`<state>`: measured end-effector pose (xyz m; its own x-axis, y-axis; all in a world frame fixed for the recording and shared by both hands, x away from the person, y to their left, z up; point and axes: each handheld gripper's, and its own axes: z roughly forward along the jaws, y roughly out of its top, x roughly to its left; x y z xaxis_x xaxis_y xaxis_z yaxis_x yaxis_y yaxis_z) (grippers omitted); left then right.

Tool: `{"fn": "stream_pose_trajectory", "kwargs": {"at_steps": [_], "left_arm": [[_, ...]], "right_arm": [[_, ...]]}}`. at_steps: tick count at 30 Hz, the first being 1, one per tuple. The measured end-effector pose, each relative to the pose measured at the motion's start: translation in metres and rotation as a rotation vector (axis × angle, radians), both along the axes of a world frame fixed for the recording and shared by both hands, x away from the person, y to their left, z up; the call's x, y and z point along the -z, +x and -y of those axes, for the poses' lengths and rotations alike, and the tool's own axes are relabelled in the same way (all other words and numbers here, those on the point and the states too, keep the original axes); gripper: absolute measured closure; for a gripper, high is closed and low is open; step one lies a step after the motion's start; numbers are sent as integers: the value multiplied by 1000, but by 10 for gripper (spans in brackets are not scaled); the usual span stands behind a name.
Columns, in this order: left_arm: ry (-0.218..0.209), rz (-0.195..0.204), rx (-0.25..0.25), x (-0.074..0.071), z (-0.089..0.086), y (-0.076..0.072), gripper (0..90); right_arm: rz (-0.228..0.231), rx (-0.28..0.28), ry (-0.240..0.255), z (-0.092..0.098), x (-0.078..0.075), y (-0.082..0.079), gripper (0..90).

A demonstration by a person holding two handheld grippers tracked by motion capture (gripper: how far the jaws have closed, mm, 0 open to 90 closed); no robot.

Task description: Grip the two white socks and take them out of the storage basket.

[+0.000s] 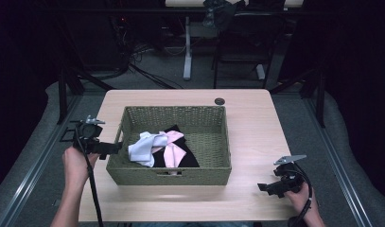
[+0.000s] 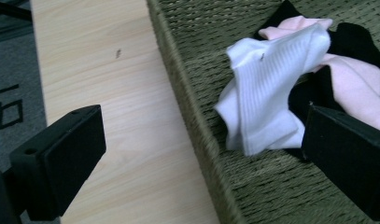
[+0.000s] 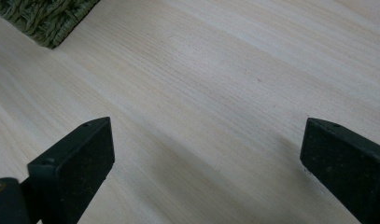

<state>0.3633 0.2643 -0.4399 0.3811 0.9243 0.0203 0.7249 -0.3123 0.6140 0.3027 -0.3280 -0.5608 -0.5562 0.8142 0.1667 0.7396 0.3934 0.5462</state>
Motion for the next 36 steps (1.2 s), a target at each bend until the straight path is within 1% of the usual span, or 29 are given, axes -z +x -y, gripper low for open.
{"fn": "stream_pose_trajectory", "kwargs": {"at_steps": [1,3,4,6,7,9,10,11,12,14,16,17,18,21,23,24,25,26,27,28,29,30,31,32,33,34,35,36], "left_arm": [[0,0,0,0,0,0,2],[2,-22,18,-2,9,9,1],[2,-22,18,-2,9,9,2],[7,-42,44,-2,16,16,1],[12,-54,61,-1,23,21,2],[12,-57,86,0,31,27,2],[12,-57,86,0,31,27,1],[12,-60,111,1,40,32,1],[12,-68,128,1,44,34,2],[25,-76,147,3,53,39,2],[33,-94,167,5,60,45,3],[33,-94,167,5,60,45,7],[37,-109,181,8,67,49,8],[50,-141,203,14,74,56,18],[46,-153,212,18,77,59,54],[39,-164,224,20,79,61,89],[39,-164,224,20,79,61,141],[38,-179,237,24,82,64,170],[38,-179,237,24,82,64,194],[40,-192,252,26,85,65,232],[48,-198,259,27,86,66,248],[59,-215,273,31,90,68,259],[59,-215,273,31,90,68,275],[73,-228,274,33,92,69,275],[85,-241,270,36,94,71,325],[86,-250,271,37,95,72,337],[86,-250,271,37,95,72,350],[100,-255,262,40,96,74,361]], "right_arm": [[0,0,0,0,0,0,24],[0,0,0,0,0,0,24],[0,0,0,0,0,0,24],[0,0,1,0,0,0,24],[-4,0,-2,0,0,0,24],[-4,0,2,0,0,0,24],[-3,1,-2,0,0,0,24],[-3,0,0,0,0,0,24],[-4,0,-1,0,0,0,24],[-6,-1,-1,0,0,0,24],[-5,-2,0,0,0,0,24],[-5,-2,3,0,0,0,24],[-5,-4,1,0,0,0,24],[-5,-4,1,0,1,0,24],[-4,-2,3,0,1,0,24],[-5,-4,2,0,1,0,24],[-5,-4,2,0,1,0,24],[-4,-2,6,0,1,0,24],[-4,-2,6,0,1,0,24],[-6,-3,6,0,1,0,24],[-5,-3,5,0,1,0,24],[-5,-4,3,0,1,0,24],[-5,-4,3,0,1,0,24],[-6,-4,3,0,1,0,24],[-6,-4,3,0,1,0,24],[-7,-5,3,0,1,0,24],[-7,-5,3,0,1,0,24],[-7,-3,7,0,1,0,24]]}}
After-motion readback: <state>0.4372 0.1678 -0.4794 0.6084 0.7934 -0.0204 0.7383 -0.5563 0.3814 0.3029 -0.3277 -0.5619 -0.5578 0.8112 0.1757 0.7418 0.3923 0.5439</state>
